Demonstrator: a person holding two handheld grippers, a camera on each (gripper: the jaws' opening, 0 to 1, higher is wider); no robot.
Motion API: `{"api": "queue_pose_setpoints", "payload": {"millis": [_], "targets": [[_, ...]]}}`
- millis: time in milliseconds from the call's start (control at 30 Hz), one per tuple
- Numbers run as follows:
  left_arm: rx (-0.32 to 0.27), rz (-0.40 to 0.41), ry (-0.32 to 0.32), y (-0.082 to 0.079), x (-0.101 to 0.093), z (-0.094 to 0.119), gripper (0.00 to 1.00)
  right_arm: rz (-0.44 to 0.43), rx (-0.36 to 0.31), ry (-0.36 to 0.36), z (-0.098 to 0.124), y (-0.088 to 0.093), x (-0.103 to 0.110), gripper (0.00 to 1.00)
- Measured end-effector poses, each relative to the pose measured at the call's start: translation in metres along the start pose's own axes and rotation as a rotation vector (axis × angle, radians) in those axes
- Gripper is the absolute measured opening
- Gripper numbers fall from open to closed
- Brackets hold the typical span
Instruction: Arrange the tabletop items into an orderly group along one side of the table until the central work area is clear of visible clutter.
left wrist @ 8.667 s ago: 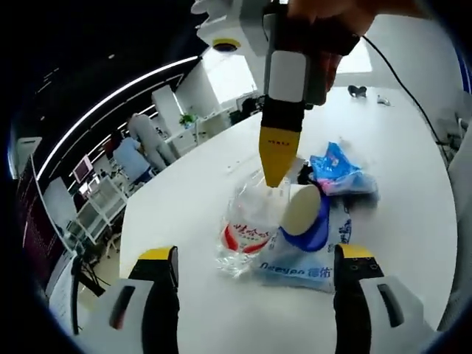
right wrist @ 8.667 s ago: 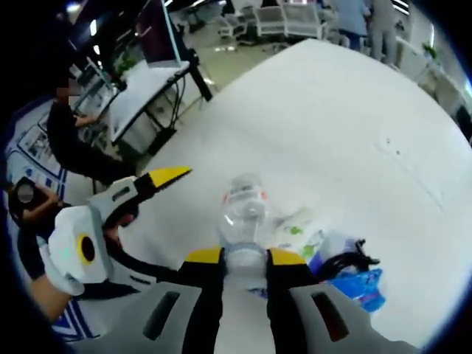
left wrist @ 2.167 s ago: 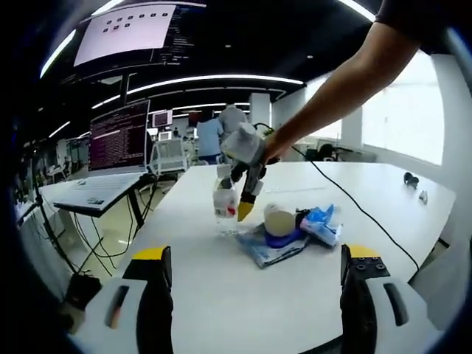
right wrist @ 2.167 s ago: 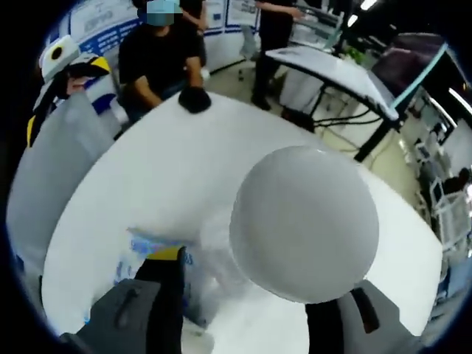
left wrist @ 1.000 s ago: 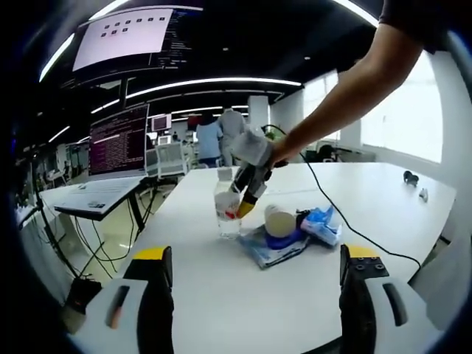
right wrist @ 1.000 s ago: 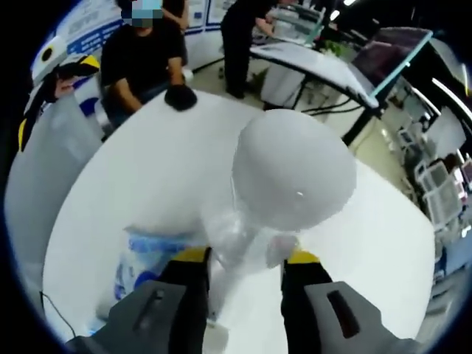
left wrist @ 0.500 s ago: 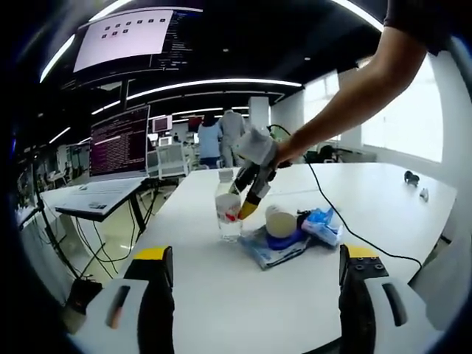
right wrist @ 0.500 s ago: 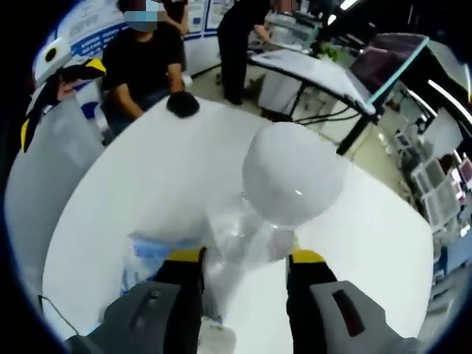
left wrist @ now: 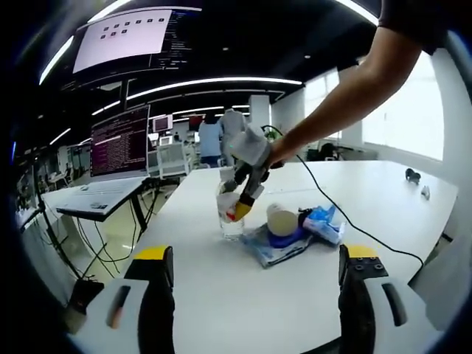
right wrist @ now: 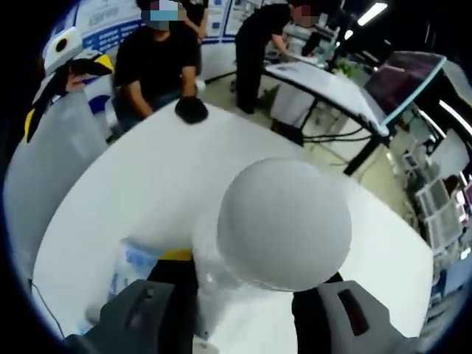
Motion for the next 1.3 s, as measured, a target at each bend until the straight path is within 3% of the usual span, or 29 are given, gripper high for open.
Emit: {"api": "queue_pose_setpoints", "payload": {"millis": [867,1167,1300], "targets": [[-0.002,-0.008,0.002,0.001,0.0,0.0,0.92,-0.331,-0.151,0.26,-0.003,0.008,0.015,0.41],[0.0,-0.008,0.0,0.001,0.0,0.0,0.92,-0.399,-0.183,0.29,-0.008,0.012,0.013,0.41],[0.002,-0.01,0.0,0.001,0.0,0.0,0.92,-0.42,-0.18,0.293,-0.014,0.014,0.014,0.47]]}}
Point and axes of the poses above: the point that each gripper's makers call its tool centre point, and the gripper's own axes: z roughly backward along the fingers, x roughly to its left, y roughly out of its underside, the point moved 9 cm from there along z, roughly backward along the fingers, and after that the axes turned 1 degree about z, right-handed, at the moved point
